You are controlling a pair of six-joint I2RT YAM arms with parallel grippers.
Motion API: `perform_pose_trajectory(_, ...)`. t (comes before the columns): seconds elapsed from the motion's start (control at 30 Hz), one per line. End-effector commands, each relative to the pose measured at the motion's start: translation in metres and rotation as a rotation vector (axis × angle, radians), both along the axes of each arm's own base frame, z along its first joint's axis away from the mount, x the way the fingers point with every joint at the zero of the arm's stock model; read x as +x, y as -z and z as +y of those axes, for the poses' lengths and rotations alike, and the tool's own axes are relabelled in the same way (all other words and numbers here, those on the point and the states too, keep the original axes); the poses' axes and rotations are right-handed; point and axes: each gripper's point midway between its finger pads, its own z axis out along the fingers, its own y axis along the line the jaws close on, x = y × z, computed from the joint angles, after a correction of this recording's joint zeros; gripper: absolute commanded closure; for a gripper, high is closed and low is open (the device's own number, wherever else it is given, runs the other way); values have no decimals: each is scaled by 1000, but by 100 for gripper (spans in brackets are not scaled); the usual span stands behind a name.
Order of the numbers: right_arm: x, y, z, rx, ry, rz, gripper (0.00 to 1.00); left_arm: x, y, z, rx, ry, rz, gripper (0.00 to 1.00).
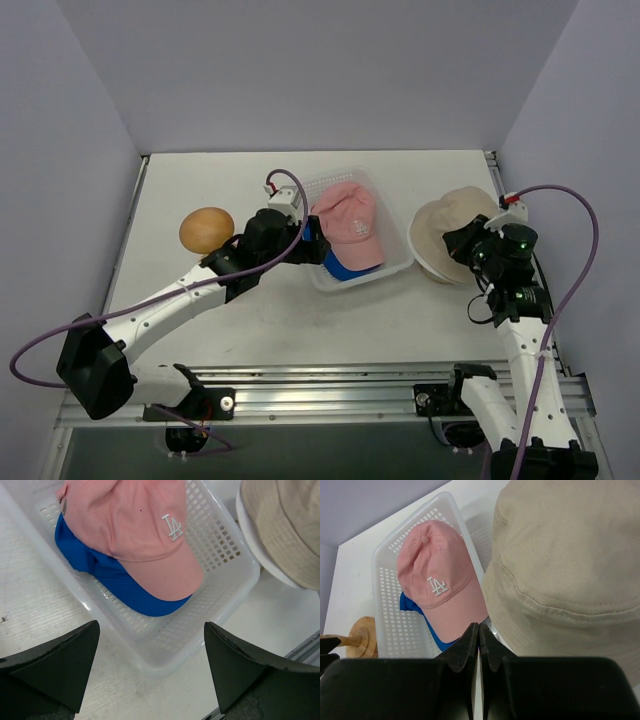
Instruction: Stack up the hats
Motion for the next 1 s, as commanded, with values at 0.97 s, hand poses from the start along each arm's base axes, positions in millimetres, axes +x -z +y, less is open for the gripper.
perform_pose_trajectory(0.97,63,99,-29,-158,226,95,100,-2,-47,32,-89,-79,-180,6)
